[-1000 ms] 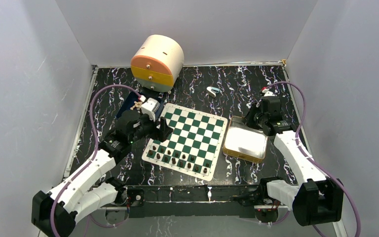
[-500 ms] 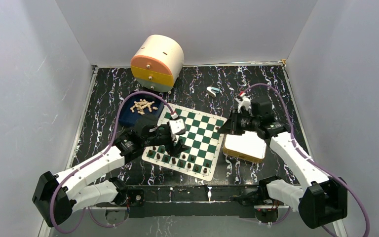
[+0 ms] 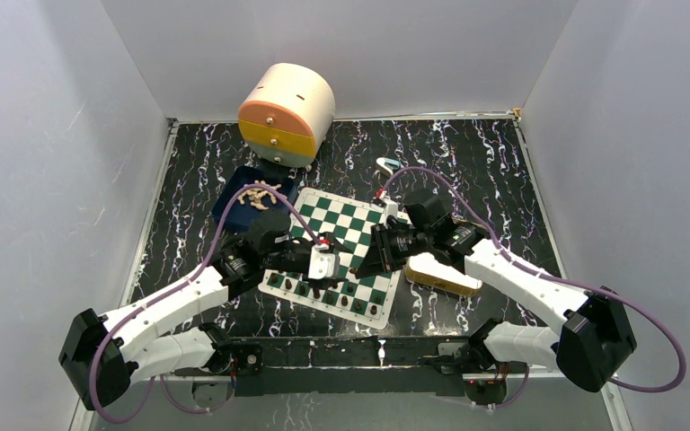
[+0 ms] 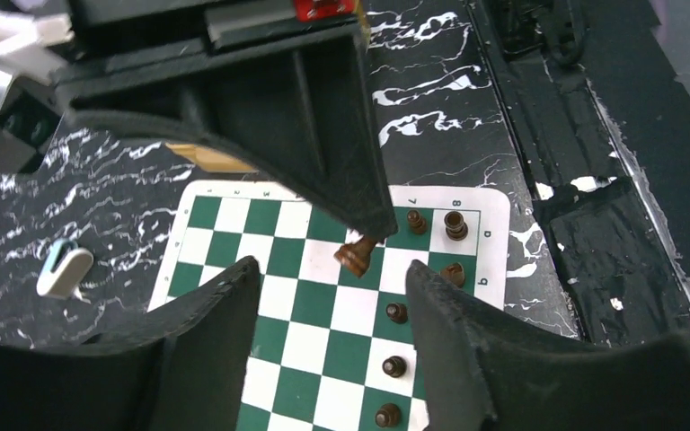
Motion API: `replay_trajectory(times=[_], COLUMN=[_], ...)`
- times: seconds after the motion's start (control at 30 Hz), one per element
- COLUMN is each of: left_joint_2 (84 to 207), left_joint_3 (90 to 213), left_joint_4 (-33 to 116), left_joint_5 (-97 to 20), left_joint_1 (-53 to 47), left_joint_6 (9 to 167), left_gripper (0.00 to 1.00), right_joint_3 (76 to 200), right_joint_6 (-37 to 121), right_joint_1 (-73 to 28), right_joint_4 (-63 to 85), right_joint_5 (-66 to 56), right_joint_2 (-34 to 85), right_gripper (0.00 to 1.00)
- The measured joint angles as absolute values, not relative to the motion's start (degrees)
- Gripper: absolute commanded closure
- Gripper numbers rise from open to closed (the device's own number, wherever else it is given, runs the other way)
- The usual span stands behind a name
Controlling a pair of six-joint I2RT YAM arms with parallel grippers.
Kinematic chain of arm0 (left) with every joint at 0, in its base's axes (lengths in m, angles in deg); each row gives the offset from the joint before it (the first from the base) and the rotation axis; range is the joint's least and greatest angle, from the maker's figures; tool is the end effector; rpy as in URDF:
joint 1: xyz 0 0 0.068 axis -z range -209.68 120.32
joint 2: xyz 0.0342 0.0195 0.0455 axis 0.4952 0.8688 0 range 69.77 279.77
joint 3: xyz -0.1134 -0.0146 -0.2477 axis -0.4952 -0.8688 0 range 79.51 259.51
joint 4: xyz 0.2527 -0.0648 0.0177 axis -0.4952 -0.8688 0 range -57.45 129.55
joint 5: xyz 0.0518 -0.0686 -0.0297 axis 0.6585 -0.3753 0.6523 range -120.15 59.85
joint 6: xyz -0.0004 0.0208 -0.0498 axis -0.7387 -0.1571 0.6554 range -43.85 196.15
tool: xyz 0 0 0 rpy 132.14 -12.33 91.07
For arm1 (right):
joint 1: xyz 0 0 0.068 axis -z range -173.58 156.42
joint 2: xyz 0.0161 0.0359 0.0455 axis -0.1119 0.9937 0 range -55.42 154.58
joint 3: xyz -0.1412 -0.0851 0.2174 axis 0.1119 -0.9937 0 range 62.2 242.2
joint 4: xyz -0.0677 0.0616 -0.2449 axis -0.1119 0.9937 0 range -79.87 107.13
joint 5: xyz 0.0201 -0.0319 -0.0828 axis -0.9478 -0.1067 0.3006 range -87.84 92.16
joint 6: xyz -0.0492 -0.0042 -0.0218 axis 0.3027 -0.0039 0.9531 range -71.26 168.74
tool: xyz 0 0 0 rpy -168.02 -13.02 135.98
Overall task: Set up the chess pieces on the board
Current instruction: Place the chess piece on the chessboard.
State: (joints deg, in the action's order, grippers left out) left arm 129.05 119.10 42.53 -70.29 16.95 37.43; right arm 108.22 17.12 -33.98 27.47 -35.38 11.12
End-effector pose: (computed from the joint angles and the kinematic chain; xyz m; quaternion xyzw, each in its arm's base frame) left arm 0.1433 -0.1852 0.2852 0.6614 0.4152 -0.3133 0.5403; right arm 0.1734 0.1761 0.2633 -0.2061 0.8372 0.4784 0.1666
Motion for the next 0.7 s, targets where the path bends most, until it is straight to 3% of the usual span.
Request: replay_trajectory(times=[0.47,0.7], left_joint_2=[129.8,130.5], left_joint_3=[118.9,119.0], left_joint_4=[41.0,39.4], left_joint_5=[-74.3,-74.3], left_joint_1=[17.0,17.0], left_joint_6=[32.2,31.5], left_gripper=[0.58,0.78], right_joint_3=[109.4,109.4], right_joint_6=[13.3,13.1], right_joint_1=[-35.7,-35.8], right_joint_4=[22.0,22.1], right_joint_5=[-37.0,-37.9], right_joint_2=[12.5,12.4], right_gripper=[0.85,0.84])
